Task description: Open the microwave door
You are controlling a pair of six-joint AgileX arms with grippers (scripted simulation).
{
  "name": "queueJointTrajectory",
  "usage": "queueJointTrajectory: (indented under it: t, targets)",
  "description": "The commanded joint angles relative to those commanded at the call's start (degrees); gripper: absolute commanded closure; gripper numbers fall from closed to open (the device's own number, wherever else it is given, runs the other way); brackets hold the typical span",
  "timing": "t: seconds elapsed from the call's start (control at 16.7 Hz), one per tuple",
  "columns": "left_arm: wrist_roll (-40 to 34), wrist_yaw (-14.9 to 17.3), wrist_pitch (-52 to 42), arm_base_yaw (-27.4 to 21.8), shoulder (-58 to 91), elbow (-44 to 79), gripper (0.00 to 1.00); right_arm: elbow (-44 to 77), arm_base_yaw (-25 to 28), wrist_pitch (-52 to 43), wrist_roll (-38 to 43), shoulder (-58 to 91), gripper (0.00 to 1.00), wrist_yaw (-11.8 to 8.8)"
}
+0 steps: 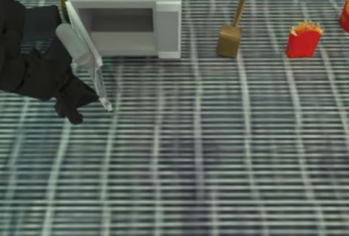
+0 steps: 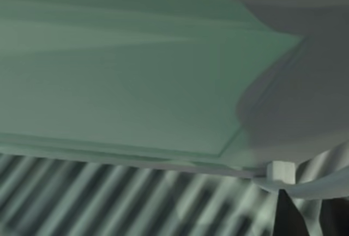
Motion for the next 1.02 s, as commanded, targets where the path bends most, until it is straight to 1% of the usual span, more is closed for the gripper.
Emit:
queueJointTrajectory:
  t: [0.48,0.9,1.02]
  targets:
    - [0.0,0.3,-0.2,-0.2,-0.1,-0.2,1.0,0.0,0.0,0.0,0.0,0.0,0.0,0.0]
    - [4.9,2.0,-3.2,1.8,0.8,1.4,1.0,0.0,0.0,0.0,0.0,0.0,0.0,0.0]
    - [5.1,2.1,-3.3,1.8,0.9,1.4,1.0,0.0,0.0,0.0,0.0,0.0,0.0,0.0]
